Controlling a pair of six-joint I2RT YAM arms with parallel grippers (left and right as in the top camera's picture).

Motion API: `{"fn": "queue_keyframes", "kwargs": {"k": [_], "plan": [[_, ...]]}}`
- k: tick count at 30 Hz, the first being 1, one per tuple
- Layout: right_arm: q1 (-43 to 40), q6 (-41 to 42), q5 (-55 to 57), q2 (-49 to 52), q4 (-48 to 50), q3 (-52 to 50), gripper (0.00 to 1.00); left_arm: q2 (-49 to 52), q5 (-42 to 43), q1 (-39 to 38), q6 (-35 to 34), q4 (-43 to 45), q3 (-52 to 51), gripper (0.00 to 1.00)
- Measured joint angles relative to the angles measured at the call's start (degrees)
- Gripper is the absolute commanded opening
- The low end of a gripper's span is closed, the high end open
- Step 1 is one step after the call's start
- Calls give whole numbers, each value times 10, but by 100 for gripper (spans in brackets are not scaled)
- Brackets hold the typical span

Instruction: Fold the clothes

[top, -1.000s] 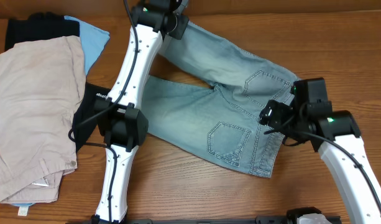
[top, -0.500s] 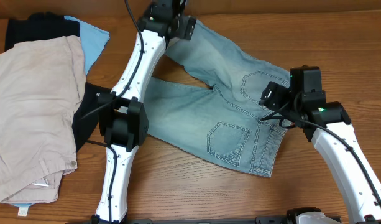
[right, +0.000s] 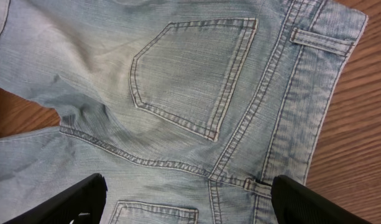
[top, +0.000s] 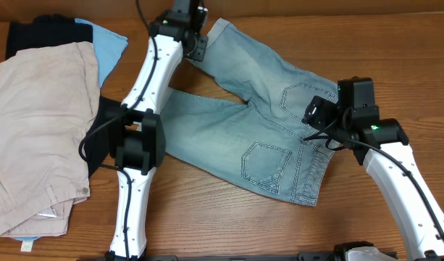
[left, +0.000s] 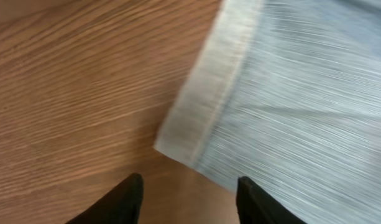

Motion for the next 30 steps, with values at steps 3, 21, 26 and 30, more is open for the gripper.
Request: {"fn": "queue_keyframes", "kwargs": {"k": [3, 21, 26, 30], "plan": [[0, 0, 0, 0, -3, 0, 88, 0, 5, 13, -14, 48, -26, 26], [0, 0, 0, 0, -10, 0, 88, 63, 83, 13, -25, 115, -47, 4], [0, 0, 0, 0, -10, 0, 88, 63, 74, 13, -25, 117, -47, 4], [0, 0, 0, 0, -11, 0, 88, 63, 41, 10, -25, 91, -44, 4]]}}
